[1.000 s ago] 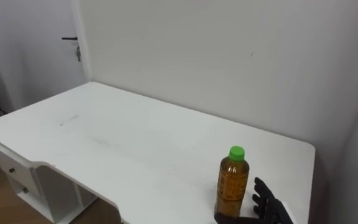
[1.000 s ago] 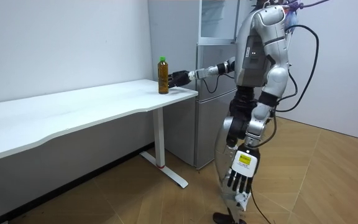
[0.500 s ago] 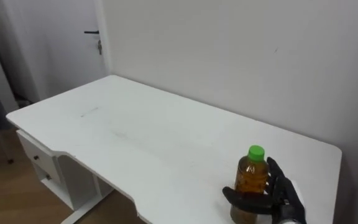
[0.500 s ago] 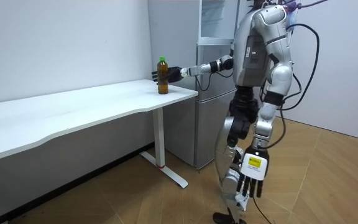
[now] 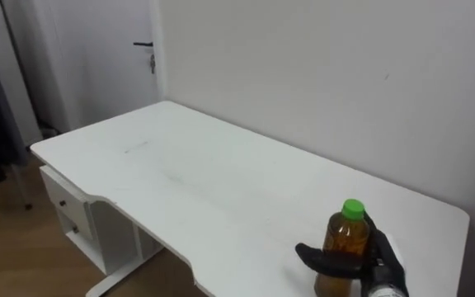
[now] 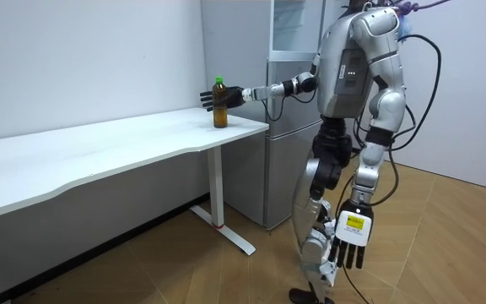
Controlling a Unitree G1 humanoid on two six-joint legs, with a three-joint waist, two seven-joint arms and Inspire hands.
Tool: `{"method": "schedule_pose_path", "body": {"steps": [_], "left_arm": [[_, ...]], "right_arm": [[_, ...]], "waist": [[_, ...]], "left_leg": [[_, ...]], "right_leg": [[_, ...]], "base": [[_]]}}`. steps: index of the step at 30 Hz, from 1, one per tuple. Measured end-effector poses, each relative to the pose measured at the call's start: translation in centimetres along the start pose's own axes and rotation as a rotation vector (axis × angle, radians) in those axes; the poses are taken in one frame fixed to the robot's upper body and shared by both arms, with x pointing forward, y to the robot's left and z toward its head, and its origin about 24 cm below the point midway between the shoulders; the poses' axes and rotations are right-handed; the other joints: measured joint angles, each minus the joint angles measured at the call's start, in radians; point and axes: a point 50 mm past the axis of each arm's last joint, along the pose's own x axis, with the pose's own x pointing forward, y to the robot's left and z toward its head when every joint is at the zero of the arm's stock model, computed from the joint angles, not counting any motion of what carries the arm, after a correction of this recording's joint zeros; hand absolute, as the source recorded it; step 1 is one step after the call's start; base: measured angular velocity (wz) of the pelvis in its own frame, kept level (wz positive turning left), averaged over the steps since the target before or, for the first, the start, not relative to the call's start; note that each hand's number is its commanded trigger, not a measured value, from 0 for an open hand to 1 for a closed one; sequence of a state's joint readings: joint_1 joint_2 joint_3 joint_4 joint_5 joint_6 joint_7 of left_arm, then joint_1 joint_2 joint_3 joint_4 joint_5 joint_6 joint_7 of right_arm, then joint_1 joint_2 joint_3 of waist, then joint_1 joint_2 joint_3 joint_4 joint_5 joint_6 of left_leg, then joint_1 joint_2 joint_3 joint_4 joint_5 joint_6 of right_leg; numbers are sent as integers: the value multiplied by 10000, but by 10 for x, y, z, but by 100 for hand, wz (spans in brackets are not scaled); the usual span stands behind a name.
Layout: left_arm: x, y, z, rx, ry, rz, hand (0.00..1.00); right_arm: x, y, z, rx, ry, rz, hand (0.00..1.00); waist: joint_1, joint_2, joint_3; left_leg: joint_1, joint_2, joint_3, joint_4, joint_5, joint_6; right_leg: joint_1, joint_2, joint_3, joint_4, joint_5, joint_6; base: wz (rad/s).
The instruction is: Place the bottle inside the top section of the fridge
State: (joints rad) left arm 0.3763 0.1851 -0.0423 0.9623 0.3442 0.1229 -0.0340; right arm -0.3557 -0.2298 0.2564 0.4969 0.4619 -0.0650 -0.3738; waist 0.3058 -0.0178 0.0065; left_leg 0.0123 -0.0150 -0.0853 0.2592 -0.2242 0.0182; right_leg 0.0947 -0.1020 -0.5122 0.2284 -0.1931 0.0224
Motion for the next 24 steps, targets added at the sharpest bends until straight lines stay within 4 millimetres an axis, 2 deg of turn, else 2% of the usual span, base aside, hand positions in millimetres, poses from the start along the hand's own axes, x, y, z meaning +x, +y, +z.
{"method": "schedule_pose_path", "body": {"steps": [3, 4, 5, 6, 7, 8, 16, 24], "left_arm": [[0, 0, -1, -5, 34, -18, 0], [0, -1, -2, -6, 71, -30, 0], [0, -1, -3, -9, 100, -38, 0], [-1, -1, -5, -33, 176, -51, 0], [-1, -1, -7, -75, 237, -49, 0], [-1, -1, -7, -100, 249, -32, 0], [-1, 4, -8, -136, 313, 138, 0], [-4, 4, -20, -320, 551, 181, 0]], "right_arm": [[0, -2, 0, -26, -7, -127, 0], [0, -1, 0, -33, 0, -138, 0], [0, -1, 0, -41, 6, -141, 14], [0, -1, 0, -47, 13, -163, 54], [0, -2, 0, -62, 11, -213, 73], [0, -2, -1, -75, 16, -243, 100], [0, -14, -22, -489, 865, -743, 100], [0, -17, -25, -387, 1079, -754, 100]], "waist": [[29, -10, 41], [30, -14, 94], [30, -18, 109], [31, -42, 136], [30, -68, 141], [31, -78, 142], [32, -96, 125], [16, -63, 90]], "left_leg": [[38, 1, -10, -2, 1, 0], [102, 0, -6, -15, 2, 1], [117, 0, -6, -13, 2, 1], [141, -3, -6, -13, 1, 1], [141, -40, -11, -13, 1, 0], [147, -71, -22, -10, 1, 0], [176, -153, -273, 155, -7, 15], [101, -148, -243, 259, -7, 12]], "right_leg": [[75, -1, -84, -29, 0, 0], [133, 2, -92, -37, -1, 1], [158, 7, -95, -52, -1, 1], [196, 12, -108, -68, -4, 5], [206, 14, -114, -78, -7, 10], [222, 14, -123, -82, -10, 14], [450, -10, -186, -86, -28, 49], [419, -5, -161, -80, -30, 45]], "base": [[6], [3], [0], [0], [3], [6], [11], [2]]}}
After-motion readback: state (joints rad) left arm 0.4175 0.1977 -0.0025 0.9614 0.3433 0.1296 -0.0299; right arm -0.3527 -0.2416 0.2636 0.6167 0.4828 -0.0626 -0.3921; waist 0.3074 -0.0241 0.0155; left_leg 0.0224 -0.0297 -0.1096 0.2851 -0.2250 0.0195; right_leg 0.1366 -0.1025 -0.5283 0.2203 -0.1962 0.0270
